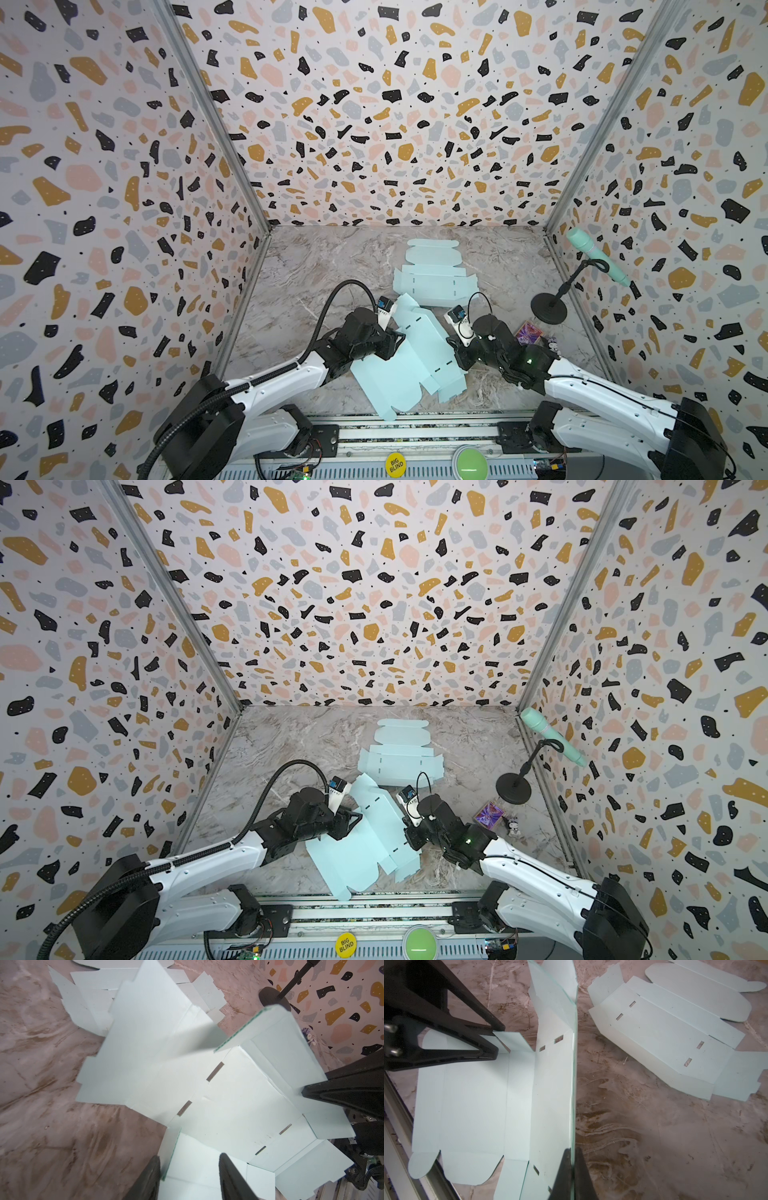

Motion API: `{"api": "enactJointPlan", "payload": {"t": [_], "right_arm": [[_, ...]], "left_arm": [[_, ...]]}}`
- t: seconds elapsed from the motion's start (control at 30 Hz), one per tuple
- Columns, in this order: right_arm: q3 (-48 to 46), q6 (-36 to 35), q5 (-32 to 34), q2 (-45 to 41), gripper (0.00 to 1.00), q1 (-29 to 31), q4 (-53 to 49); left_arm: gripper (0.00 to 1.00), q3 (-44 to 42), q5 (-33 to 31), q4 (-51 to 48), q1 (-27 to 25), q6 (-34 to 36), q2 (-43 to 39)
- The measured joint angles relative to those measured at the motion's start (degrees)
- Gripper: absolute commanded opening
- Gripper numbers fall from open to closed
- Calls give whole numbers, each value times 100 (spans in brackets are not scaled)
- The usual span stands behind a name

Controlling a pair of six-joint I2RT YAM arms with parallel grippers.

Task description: Fold the paper box

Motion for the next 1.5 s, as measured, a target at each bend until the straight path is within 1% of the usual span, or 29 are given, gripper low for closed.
{"api": "enactJointPlan", "payload": {"t": [0.2, 0.33, 0.43, 0.67, 0.87, 0.93, 1.07, 1.2, 1.27, 1.4, 1.5], "right_arm": [[0, -4, -2, 83, 0, 0, 4], [2, -7, -2, 195, 0, 0, 2], [9, -26, 15, 201, 0, 7, -4], [195, -164, 289, 240, 0, 256, -15], [348, -356, 905, 417, 0, 782, 2], [389, -439, 1128, 420, 0, 949, 4], [466, -691, 1626, 420, 0, 1272, 72], [466, -1051, 1996, 420, 0, 1445, 313], [466, -1276, 2120, 417, 0, 1493, 483], [466, -1729, 2312, 424, 0, 1545, 824], [490, -2026, 2470, 533, 0, 1576, 973]], "left_arm": [[45, -289, -17, 286, -236, -66, -35], [43, -483, -26, 411, -254, -166, -92], [44, -546, -37, 448, -190, -304, -295], [45, -476, 55, 398, 339, -621, -1128], [45, -13, 157, 157, 675, -708, -1379], [46, 164, 177, 52, 909, -758, -1445], [45, 420, 181, -52, 1563, -824, -1534], [45, 544, 114, -85, 2186, -852, -1351], [45, 557, 96, -79, 2378, -850, -1154], [46, 557, 221, -50, 2594, -793, -557], [46, 551, 516, -13, 2621, -748, -190]]}}
